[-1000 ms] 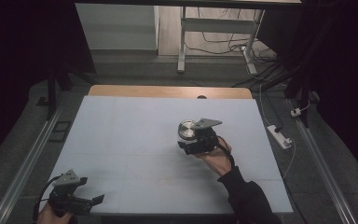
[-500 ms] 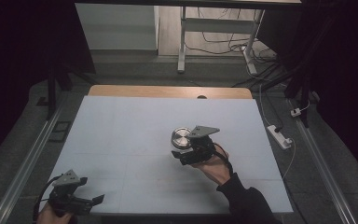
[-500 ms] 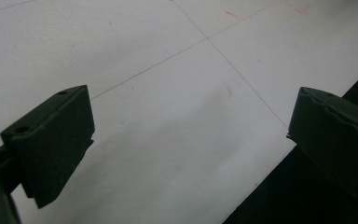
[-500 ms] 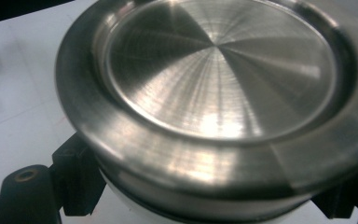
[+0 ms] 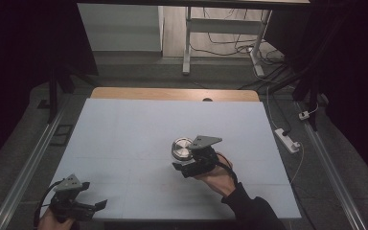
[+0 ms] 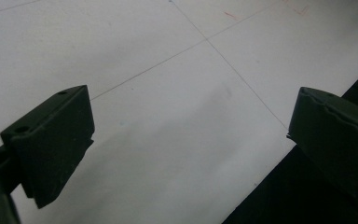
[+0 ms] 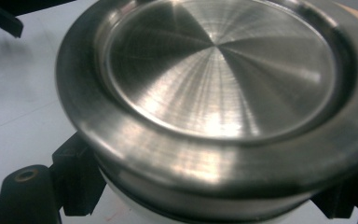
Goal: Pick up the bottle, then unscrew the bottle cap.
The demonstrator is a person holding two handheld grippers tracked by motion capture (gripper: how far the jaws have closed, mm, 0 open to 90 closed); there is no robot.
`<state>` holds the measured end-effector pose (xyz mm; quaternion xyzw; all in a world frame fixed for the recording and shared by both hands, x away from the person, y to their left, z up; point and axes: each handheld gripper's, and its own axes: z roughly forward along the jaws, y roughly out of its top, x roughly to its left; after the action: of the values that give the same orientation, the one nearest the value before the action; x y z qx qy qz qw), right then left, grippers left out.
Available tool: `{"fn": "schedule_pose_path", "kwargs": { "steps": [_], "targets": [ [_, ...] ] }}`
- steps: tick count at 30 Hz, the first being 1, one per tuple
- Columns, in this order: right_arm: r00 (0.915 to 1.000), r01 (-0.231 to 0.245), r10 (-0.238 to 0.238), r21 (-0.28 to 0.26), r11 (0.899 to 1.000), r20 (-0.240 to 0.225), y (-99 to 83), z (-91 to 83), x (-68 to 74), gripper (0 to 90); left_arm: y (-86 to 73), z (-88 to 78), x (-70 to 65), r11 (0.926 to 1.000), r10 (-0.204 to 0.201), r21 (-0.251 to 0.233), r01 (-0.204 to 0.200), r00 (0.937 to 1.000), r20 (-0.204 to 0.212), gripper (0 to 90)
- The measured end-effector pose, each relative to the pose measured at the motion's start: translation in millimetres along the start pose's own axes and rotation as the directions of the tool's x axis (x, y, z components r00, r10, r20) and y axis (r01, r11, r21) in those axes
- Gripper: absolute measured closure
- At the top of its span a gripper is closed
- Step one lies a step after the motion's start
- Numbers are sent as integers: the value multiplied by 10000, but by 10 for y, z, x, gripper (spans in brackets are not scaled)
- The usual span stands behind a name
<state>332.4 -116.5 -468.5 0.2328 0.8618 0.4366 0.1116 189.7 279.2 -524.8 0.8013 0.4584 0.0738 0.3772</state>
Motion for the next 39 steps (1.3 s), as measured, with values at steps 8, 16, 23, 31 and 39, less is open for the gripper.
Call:
{"fn": "schedule_pose_path", "kwargs": {
  "steps": [8,16,23,31,39],
  "targets": [
    [9993,79,-79,9,10000,-352,-13,6,118,144,1,1,0,10000,-9,1,9,10000,1,9],
    [9977,220,-218,25,9998,-645,-13,24,227,144,1,2,0,10000,-9,6,9,10000,11,9],
    [9946,415,-406,74,9991,-955,-7,58,338,144,1,0,0,10000,-18,-2,18,10000,28,9],
    [9940,449,-440,63,9990,-1000,-12,67,335,144,-10,-25,45,9992,-320,-229,326,9991,272,0],
    [9935,446,-439,47,9990,-1052,-13,63,338,144,33,-53,8,9979,10,-647,18,9991,427,0]
  ]
}}
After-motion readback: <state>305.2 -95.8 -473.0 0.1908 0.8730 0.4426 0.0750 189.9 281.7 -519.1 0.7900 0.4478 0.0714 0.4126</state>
